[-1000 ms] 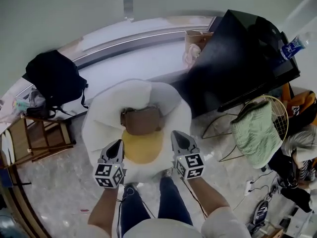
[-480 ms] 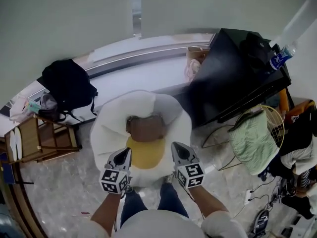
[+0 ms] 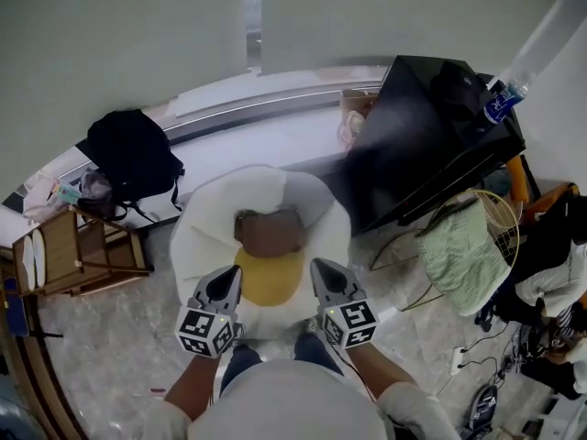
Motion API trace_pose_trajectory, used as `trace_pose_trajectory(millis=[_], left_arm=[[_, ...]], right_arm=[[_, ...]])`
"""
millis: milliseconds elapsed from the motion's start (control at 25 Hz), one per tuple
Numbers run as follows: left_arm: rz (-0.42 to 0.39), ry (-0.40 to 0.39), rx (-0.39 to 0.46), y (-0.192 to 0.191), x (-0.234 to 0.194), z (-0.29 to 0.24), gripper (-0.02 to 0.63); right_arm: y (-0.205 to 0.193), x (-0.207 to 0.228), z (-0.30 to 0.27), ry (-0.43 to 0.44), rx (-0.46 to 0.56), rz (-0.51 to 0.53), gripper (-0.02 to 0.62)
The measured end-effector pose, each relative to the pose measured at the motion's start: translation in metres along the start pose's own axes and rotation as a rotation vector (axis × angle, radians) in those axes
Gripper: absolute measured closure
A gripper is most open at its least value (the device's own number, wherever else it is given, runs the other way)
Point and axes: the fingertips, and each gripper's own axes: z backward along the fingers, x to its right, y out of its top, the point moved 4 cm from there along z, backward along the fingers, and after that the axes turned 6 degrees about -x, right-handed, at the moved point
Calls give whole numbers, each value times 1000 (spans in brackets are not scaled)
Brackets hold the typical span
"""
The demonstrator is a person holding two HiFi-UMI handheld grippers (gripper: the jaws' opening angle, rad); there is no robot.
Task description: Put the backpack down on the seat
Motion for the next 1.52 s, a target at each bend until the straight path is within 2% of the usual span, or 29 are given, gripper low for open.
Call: trace_pose_trajectory(millis=[200,320,560,960,1520], left_arm=[[-48,-17,14,9,15,24,574],[-63,-14,51,19,16,41,574],[-51,-20,130,37,24,66,574],[-54,-70,145,37,40,74,574],[-57,-78,155,39,44,75,574]], right_arm=[[24,-18,17,12,50,71,565],[40,-29,25,19,79,107,565],[58,-43,49,22,136,93,565],[62,-50,71,-2,161,90,565],[55,-55,75,-5,152,85,565]])
